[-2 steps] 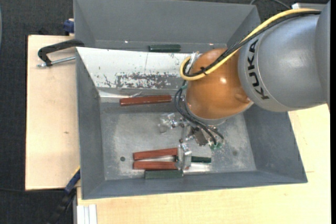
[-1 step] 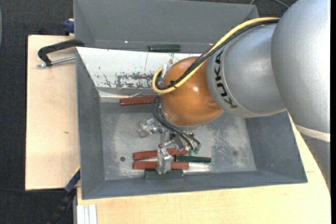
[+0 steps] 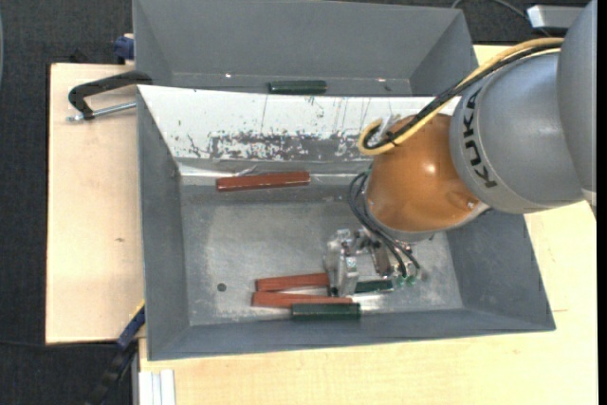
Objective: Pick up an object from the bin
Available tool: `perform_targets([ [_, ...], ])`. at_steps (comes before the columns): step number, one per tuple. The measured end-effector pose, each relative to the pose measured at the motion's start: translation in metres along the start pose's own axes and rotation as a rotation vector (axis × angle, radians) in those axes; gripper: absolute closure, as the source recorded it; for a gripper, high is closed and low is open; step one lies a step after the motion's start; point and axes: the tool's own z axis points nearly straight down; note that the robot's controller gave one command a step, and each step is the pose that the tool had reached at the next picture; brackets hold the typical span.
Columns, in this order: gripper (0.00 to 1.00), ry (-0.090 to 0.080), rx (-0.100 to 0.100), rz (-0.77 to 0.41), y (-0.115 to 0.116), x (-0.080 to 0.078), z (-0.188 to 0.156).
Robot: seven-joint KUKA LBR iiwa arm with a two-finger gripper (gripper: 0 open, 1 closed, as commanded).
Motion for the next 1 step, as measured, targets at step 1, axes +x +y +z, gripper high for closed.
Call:
perform_targets([
  [1, 1.0, 0.0, 0.0, 0.0, 0.0002, 0.0, 0.0],
])
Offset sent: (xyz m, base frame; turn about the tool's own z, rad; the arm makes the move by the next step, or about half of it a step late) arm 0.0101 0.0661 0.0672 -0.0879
